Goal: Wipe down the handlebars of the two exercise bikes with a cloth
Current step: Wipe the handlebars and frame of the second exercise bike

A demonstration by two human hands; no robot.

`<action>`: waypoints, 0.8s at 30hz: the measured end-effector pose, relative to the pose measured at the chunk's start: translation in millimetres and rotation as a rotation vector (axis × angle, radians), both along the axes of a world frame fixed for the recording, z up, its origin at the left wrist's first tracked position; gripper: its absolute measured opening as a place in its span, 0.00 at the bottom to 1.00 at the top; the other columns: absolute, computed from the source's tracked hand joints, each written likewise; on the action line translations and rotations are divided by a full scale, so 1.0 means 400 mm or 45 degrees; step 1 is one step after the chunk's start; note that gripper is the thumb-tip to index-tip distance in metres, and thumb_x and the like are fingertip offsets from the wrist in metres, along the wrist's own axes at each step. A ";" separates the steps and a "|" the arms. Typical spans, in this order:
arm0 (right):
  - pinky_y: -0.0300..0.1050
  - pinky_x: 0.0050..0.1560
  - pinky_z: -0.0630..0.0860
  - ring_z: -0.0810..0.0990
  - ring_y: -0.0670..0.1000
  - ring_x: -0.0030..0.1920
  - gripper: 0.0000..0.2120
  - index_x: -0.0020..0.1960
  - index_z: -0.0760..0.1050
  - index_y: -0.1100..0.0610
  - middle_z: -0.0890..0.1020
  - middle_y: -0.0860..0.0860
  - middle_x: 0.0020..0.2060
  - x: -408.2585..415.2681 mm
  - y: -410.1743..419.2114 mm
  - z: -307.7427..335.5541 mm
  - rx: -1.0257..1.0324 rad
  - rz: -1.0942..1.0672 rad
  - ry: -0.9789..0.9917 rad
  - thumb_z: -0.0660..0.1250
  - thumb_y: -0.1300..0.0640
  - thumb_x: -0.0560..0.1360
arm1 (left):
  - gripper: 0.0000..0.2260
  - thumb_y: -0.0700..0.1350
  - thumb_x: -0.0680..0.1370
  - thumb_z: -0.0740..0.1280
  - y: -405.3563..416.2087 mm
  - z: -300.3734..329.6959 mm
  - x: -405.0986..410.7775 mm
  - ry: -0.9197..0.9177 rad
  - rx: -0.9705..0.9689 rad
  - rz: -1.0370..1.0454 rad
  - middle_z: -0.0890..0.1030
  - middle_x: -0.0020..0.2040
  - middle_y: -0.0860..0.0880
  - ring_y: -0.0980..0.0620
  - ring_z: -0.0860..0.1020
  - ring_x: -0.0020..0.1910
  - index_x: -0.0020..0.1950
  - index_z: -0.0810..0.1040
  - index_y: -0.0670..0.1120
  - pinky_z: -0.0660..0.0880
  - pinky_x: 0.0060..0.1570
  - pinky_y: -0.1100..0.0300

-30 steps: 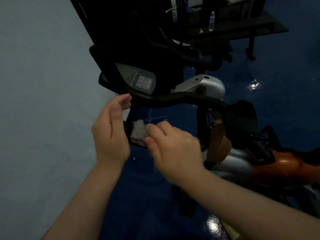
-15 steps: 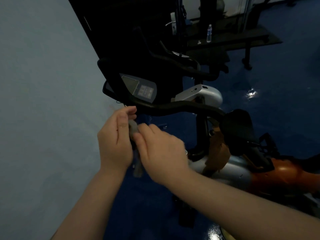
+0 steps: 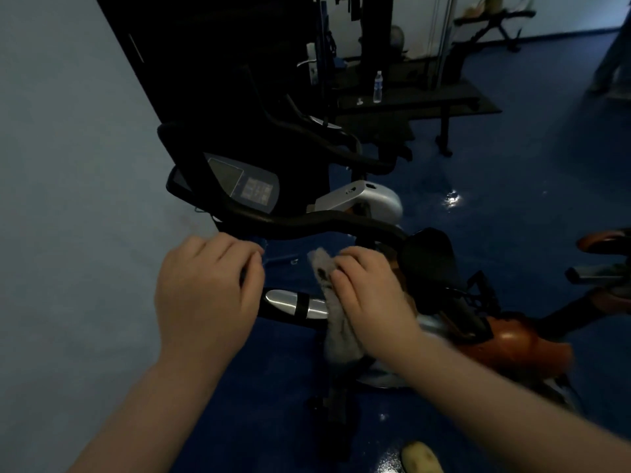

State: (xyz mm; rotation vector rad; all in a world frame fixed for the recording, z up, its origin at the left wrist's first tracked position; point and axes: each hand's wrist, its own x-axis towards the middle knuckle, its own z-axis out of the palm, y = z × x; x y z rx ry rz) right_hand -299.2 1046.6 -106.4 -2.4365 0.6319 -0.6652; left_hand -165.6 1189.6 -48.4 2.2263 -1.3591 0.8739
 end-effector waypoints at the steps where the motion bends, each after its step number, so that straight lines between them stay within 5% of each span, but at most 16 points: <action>1: 0.48 0.74 0.56 0.58 0.50 0.72 0.21 0.69 0.67 0.55 0.64 0.52 0.71 -0.016 0.040 -0.012 0.110 -0.103 0.001 0.50 0.48 0.81 | 0.10 0.44 0.78 0.62 0.000 -0.003 -0.001 0.036 -0.042 -0.015 0.81 0.38 0.49 0.47 0.73 0.36 0.44 0.82 0.44 0.68 0.36 0.53; 3: 0.41 0.73 0.41 0.40 0.43 0.75 0.31 0.77 0.47 0.50 0.44 0.46 0.76 -0.035 0.110 -0.018 0.400 -0.189 0.007 0.43 0.39 0.78 | 0.10 0.44 0.77 0.62 -0.003 -0.005 -0.005 0.071 -0.106 -0.026 0.81 0.37 0.50 0.49 0.72 0.36 0.44 0.83 0.45 0.66 0.34 0.54; 5: 0.39 0.70 0.39 0.39 0.45 0.75 0.32 0.77 0.39 0.51 0.39 0.49 0.77 -0.031 0.124 -0.011 0.547 -0.246 0.096 0.42 0.39 0.78 | 0.09 0.44 0.77 0.62 -0.008 -0.006 -0.011 0.106 -0.149 -0.020 0.80 0.36 0.51 0.50 0.71 0.36 0.44 0.82 0.46 0.65 0.35 0.56; 8: 0.51 0.74 0.54 0.50 0.62 0.74 0.27 0.76 0.45 0.62 0.47 0.65 0.75 0.014 0.073 0.018 0.546 -0.394 0.251 0.49 0.52 0.82 | 0.09 0.44 0.77 0.63 -0.020 -0.006 -0.018 0.127 -0.205 0.005 0.80 0.36 0.51 0.50 0.70 0.36 0.44 0.82 0.47 0.66 0.34 0.55; 11: 0.50 0.62 0.67 0.66 0.61 0.68 0.30 0.76 0.44 0.63 0.60 0.65 0.72 0.046 0.009 0.043 0.651 -0.549 0.243 0.54 0.56 0.80 | 0.08 0.43 0.77 0.64 -0.023 -0.006 -0.022 0.139 -0.235 0.012 0.80 0.36 0.51 0.50 0.70 0.35 0.44 0.83 0.47 0.66 0.34 0.55; 15: 0.36 0.48 0.60 0.70 0.55 0.65 0.32 0.76 0.43 0.60 0.64 0.59 0.71 0.028 0.027 0.020 0.644 -0.473 0.260 0.56 0.51 0.81 | 0.09 0.44 0.77 0.63 -0.016 -0.009 -0.013 0.142 -0.232 -0.021 0.80 0.36 0.51 0.52 0.70 0.36 0.44 0.83 0.47 0.66 0.34 0.55; 19: 0.34 0.33 0.59 0.75 0.52 0.52 0.20 0.68 0.60 0.62 0.72 0.59 0.64 0.035 0.023 0.022 0.690 -0.601 0.232 0.56 0.52 0.80 | 0.08 0.44 0.78 0.63 -0.021 -0.011 -0.014 0.139 -0.256 -0.034 0.80 0.35 0.52 0.53 0.69 0.36 0.44 0.82 0.48 0.65 0.34 0.55; 21: 0.38 0.39 0.64 0.75 0.52 0.47 0.14 0.62 0.66 0.62 0.75 0.60 0.59 0.062 -0.018 0.052 0.654 -0.618 0.245 0.55 0.56 0.81 | 0.08 0.44 0.78 0.63 -0.022 -0.011 -0.016 0.135 -0.266 -0.015 0.79 0.35 0.52 0.53 0.68 0.36 0.44 0.82 0.48 0.65 0.34 0.55; 24: 0.47 0.44 0.65 0.76 0.56 0.53 0.14 0.61 0.71 0.63 0.77 0.58 0.58 0.095 -0.061 0.072 0.309 -0.474 0.554 0.51 0.63 0.80 | 0.09 0.44 0.78 0.63 -0.023 -0.010 -0.018 0.144 -0.256 0.004 0.79 0.35 0.52 0.53 0.68 0.36 0.44 0.82 0.48 0.64 0.35 0.57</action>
